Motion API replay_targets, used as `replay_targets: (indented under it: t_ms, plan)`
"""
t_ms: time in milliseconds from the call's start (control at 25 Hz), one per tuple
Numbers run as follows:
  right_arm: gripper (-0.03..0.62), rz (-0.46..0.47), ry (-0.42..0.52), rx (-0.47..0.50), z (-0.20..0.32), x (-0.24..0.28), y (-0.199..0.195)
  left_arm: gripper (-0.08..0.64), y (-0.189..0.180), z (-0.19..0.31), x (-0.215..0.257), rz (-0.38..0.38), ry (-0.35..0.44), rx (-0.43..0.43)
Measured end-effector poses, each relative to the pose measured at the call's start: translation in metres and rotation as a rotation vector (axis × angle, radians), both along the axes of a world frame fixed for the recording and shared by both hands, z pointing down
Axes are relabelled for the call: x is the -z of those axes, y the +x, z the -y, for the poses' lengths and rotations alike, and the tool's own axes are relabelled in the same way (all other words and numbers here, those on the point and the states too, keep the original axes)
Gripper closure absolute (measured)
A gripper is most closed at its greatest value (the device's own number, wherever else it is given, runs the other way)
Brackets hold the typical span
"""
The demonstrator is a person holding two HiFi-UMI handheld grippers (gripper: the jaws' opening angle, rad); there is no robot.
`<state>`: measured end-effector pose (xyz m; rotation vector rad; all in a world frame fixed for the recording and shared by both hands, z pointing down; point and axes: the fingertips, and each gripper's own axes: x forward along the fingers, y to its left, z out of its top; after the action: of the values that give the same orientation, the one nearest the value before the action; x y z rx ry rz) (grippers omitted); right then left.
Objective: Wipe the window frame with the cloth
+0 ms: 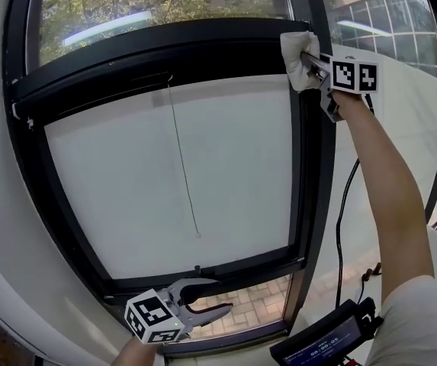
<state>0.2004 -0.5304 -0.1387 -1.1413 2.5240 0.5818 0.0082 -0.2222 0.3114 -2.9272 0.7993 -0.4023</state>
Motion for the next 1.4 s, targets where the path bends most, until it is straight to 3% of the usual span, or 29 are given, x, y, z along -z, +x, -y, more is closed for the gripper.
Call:
replay_targets:
  t_ms: [240,640,760,960,1040,1200,1400]
  plan:
    - [0.518,0.062,-0.025,-0.035,0.021,-0.003,0.051,0.316,0.019,0.006,-0.002,0.006,0.004,0.008]
    - [0.518,0.005,0.025,-0.012,0.0,-0.001,0.061,0.316,0.038,0.006,-0.001,0.01,0.001,0.015]
    - [0.52,-0.153,0.162,-0.134,-0.026,0.001,0.063,0.317,0.042,0.004,-0.002,0.015,0.001,0.008]
    - [0.52,-0.684,0.531,-0.556,-0.048,-0.011,0.045,0.316,0.046,0.007,-0.001,0.011,0.006,-0.005]
    - [0.52,-0.833,0.622,-0.681,-0.046,-0.019,0.038,0.317,0.046,0.008,-0.003,0.011,0.006,-0.009]
    - [0.52,-0.954,0.656,-0.783,-0.024,-0.036,0.034,0.316,0.048,0.007,-0.005,0.008,0.002,-0.009]
    - [0.522,-1.025,0.622,-0.776,0.0,-0.066,0.032,0.316,0.047,0.001,-0.001,-0.003,0.001,0.008]
